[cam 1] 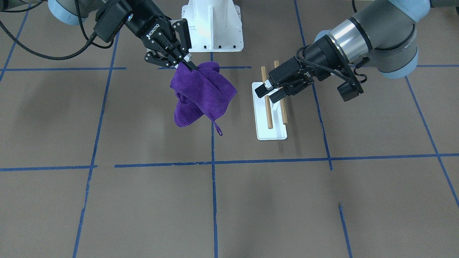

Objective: Hang towel on rack

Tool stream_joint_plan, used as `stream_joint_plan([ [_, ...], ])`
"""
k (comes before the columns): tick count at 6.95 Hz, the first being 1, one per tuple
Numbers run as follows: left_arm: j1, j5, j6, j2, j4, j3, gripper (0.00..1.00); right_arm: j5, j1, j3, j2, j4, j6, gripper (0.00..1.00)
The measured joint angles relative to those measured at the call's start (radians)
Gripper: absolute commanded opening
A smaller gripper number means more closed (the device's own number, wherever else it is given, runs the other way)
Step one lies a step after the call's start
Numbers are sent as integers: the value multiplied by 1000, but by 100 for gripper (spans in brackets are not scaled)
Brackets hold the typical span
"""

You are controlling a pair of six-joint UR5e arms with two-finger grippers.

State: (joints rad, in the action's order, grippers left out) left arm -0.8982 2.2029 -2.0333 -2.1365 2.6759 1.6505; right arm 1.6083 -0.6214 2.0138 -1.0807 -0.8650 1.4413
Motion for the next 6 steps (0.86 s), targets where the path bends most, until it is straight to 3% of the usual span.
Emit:
stream_joint_plan([
  [2, 35, -1, -31, -38, -3, -2, 100, 1, 8, 0, 1, 31, 0, 0],
  [4, 53, -2, -40, -55, -5, -3, 87, 1, 13, 0, 1, 42, 1, 0],
  [6, 58, -1, -41, -59, -5, -1, 86, -1, 13, 0, 1, 43, 2, 0],
])
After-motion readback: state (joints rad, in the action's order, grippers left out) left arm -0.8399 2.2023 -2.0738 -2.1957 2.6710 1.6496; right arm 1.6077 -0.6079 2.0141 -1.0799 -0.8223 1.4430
